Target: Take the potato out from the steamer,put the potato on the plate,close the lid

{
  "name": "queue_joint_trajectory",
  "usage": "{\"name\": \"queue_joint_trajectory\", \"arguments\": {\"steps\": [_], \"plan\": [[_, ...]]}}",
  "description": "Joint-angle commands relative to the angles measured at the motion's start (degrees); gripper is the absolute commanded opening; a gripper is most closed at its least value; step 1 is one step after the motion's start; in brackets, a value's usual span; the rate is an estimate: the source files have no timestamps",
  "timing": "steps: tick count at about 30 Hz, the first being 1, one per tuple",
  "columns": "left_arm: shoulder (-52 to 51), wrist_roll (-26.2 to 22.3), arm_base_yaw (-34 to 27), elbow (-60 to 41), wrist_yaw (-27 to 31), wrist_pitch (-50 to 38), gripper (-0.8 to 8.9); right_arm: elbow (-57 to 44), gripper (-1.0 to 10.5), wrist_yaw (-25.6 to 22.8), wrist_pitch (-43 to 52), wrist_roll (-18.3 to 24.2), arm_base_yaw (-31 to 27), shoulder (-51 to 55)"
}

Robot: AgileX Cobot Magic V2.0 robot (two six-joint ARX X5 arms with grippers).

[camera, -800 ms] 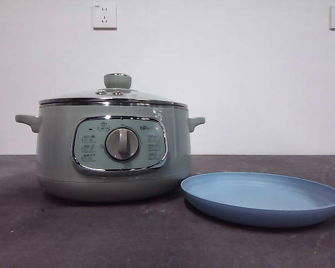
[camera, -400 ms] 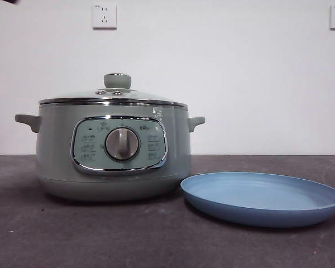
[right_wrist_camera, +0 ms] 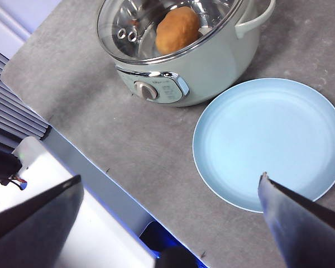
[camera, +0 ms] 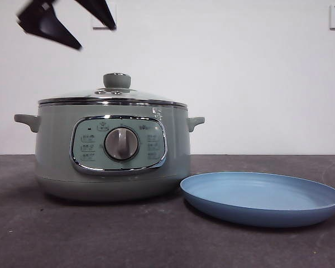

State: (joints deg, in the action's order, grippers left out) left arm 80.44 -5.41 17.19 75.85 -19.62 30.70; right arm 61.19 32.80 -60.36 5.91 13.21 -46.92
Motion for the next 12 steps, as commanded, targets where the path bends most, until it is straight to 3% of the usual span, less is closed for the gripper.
{"name": "queue_joint_trajectory", "arguments": {"steps": [1,12], "plan": [[4.4,-0.7,1.1,1.6,0.6,-1.2,6.26,0.1,6.6,-0.2,0.3,0.0,0.1,0.0],[12.1,-0.9,6.1,2.4,9.4,-4.3,6.24,0.1,6.6,-0.3,0.6,0.0,0.1,0.0]]}}
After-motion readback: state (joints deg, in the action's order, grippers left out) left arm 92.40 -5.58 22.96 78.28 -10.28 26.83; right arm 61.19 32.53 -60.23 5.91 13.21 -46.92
